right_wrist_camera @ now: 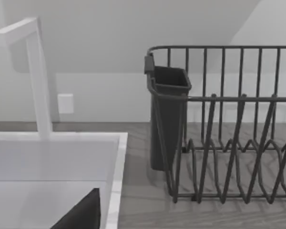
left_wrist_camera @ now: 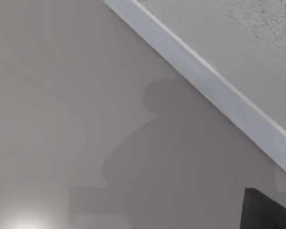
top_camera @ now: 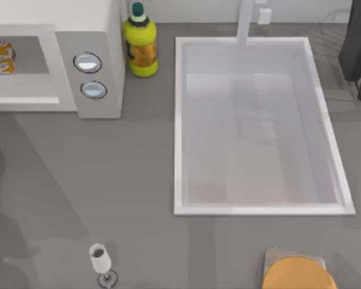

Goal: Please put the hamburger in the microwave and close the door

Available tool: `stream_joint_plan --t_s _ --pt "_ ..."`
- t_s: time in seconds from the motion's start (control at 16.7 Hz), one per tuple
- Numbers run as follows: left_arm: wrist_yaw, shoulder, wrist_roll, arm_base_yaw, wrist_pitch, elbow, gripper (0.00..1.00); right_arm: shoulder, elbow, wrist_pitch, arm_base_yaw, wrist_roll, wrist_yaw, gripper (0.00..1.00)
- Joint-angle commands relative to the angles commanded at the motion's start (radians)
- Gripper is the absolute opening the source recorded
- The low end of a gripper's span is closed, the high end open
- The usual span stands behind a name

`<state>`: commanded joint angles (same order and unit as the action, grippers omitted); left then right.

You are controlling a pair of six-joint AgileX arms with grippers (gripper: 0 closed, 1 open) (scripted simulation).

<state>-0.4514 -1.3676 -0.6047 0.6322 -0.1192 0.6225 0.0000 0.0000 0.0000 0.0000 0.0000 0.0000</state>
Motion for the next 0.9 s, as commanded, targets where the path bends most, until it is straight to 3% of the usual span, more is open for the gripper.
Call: stream_joint_plan --t_s 0.36,0.9 --pt "0.088 0.141 0.17 -0.142 0.019 -0.162 0.0 0.0 0.0 0.0 0.0 0.0 0.0 1.0" --pt "0.136 0.186 0.245 -0.142 0.03 -0.158 0.0 0.0 0.0 0.0 0.0 0.0 0.0 1.0"
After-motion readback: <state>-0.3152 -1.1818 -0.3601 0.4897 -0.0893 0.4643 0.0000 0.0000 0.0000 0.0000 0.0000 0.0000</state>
